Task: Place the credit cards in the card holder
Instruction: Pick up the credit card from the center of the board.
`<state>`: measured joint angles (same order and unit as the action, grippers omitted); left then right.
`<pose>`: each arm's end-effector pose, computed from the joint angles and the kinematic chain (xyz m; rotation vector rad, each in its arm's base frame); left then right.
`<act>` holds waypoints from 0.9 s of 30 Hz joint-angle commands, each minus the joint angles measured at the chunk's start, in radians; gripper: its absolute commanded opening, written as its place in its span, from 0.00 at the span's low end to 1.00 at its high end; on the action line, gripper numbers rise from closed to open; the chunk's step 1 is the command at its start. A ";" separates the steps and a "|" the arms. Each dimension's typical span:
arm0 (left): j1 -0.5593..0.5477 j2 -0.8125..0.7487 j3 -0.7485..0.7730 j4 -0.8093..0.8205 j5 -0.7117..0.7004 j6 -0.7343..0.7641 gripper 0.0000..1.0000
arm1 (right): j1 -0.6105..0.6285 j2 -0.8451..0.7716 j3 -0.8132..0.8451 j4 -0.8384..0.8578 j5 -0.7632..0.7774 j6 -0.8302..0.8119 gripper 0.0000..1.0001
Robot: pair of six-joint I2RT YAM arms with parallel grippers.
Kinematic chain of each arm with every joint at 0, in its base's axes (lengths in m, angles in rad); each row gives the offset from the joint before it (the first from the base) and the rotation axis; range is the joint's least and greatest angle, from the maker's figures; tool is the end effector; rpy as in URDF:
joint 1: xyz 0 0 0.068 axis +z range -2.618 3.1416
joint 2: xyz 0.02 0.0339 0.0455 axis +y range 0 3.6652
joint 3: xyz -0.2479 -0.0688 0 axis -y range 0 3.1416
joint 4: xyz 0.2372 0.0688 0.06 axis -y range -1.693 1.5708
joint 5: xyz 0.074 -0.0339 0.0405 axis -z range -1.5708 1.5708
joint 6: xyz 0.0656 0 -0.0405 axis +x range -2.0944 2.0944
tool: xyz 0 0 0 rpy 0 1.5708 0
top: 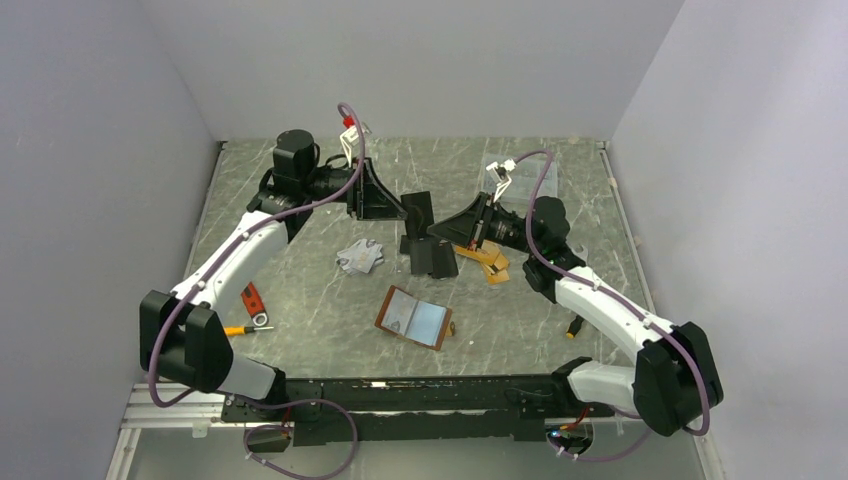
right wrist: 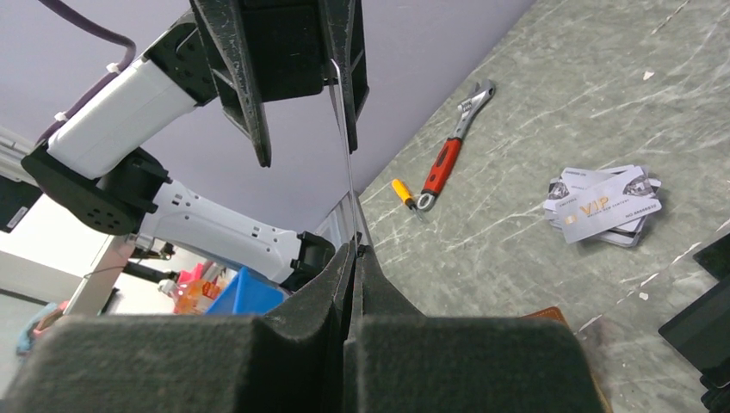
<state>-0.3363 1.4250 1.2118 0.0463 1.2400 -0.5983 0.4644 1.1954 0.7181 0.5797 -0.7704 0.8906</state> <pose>0.2840 -0.1650 0.3514 0.7839 1.7931 -1.7060 0.2369 0.1698 0.3008 -0.3612 1.7017 1.6034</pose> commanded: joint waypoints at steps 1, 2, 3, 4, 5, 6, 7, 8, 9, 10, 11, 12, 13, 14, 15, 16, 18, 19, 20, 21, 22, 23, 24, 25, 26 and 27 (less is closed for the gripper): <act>0.001 0.000 -0.005 0.084 0.036 -0.040 0.44 | 0.011 0.009 0.035 0.075 0.005 0.009 0.00; 0.000 -0.001 -0.003 0.063 0.033 -0.023 0.42 | 0.013 0.010 0.035 0.075 0.010 0.011 0.00; 0.000 -0.005 -0.003 0.053 0.029 -0.013 0.40 | 0.015 0.011 0.037 0.075 0.012 0.009 0.00; 0.000 -0.007 -0.004 0.035 0.022 0.000 0.38 | 0.017 0.011 0.039 0.075 0.014 0.010 0.00; 0.001 -0.009 -0.002 0.015 0.012 0.018 0.35 | 0.022 0.010 0.040 0.077 0.018 0.010 0.00; 0.000 -0.010 0.000 -0.006 -0.002 0.034 0.32 | 0.026 0.010 0.040 0.077 0.019 0.009 0.00; 0.000 -0.010 0.005 -0.027 -0.016 0.051 0.29 | 0.032 0.013 0.042 0.073 0.022 0.008 0.00; 0.001 -0.009 0.009 -0.042 -0.029 0.065 0.23 | 0.039 0.012 0.042 0.072 0.027 0.006 0.00; 0.000 -0.008 0.015 -0.069 -0.042 0.076 0.17 | 0.048 0.015 0.042 0.069 0.033 0.001 0.00; 0.000 -0.007 0.021 -0.089 -0.055 0.086 0.10 | 0.056 0.015 0.041 0.062 0.040 -0.005 0.00; 0.000 -0.006 0.025 -0.102 -0.066 0.095 0.05 | 0.066 0.016 0.043 0.056 0.048 -0.015 0.00; 0.001 -0.005 0.029 -0.115 -0.074 0.105 0.03 | 0.080 0.019 0.044 0.050 0.056 -0.021 0.00; 0.001 -0.003 0.031 -0.119 -0.077 0.106 0.03 | 0.091 0.021 0.046 0.044 0.063 -0.030 0.00; 0.001 -0.003 0.030 -0.118 -0.077 0.106 0.02 | 0.103 0.024 0.050 0.031 0.068 -0.038 0.00; 0.001 -0.003 0.030 -0.118 -0.073 0.106 0.02 | 0.112 0.027 0.056 0.021 0.071 -0.048 0.00; 0.000 -0.004 0.030 -0.118 -0.070 0.107 0.02 | 0.121 0.032 0.061 0.013 0.074 -0.055 0.00; 0.001 -0.006 0.032 -0.128 -0.067 0.117 0.02 | 0.127 0.037 0.071 0.007 0.074 -0.059 0.05; 0.000 -0.005 0.032 -0.138 -0.066 0.125 0.01 | 0.125 0.038 0.075 0.002 0.073 -0.064 0.08; 0.000 -0.006 0.034 -0.148 -0.063 0.133 0.00 | 0.119 0.034 0.087 -0.020 0.080 -0.074 0.12; 0.001 -0.007 0.033 -0.151 -0.057 0.136 0.00 | 0.115 0.030 0.101 -0.044 0.086 -0.087 0.16; 0.000 -0.007 0.029 -0.149 -0.050 0.137 0.00 | 0.109 0.030 0.118 -0.058 0.086 -0.097 0.21; 0.000 -0.008 0.025 -0.146 -0.043 0.135 0.00 | 0.103 0.030 0.134 -0.065 0.079 -0.102 0.25; 0.000 -0.006 0.022 -0.143 -0.035 0.133 0.00 | 0.096 0.036 0.150 -0.067 0.071 -0.102 0.28; 0.001 -0.005 0.019 -0.146 -0.028 0.133 0.00 | 0.091 0.046 0.165 -0.065 0.062 -0.100 0.29; 0.000 -0.003 0.021 -0.152 -0.022 0.137 0.00 | 0.089 0.054 0.183 -0.060 0.052 -0.097 0.29; 0.000 -0.003 0.021 -0.158 -0.018 0.142 0.00 | 0.089 0.063 0.191 -0.052 0.044 -0.093 0.29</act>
<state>-0.3313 1.4281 1.2064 -0.0982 1.1957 -0.4908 0.5617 1.2411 0.8150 0.4740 -0.6918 0.8181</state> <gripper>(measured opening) 0.029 0.290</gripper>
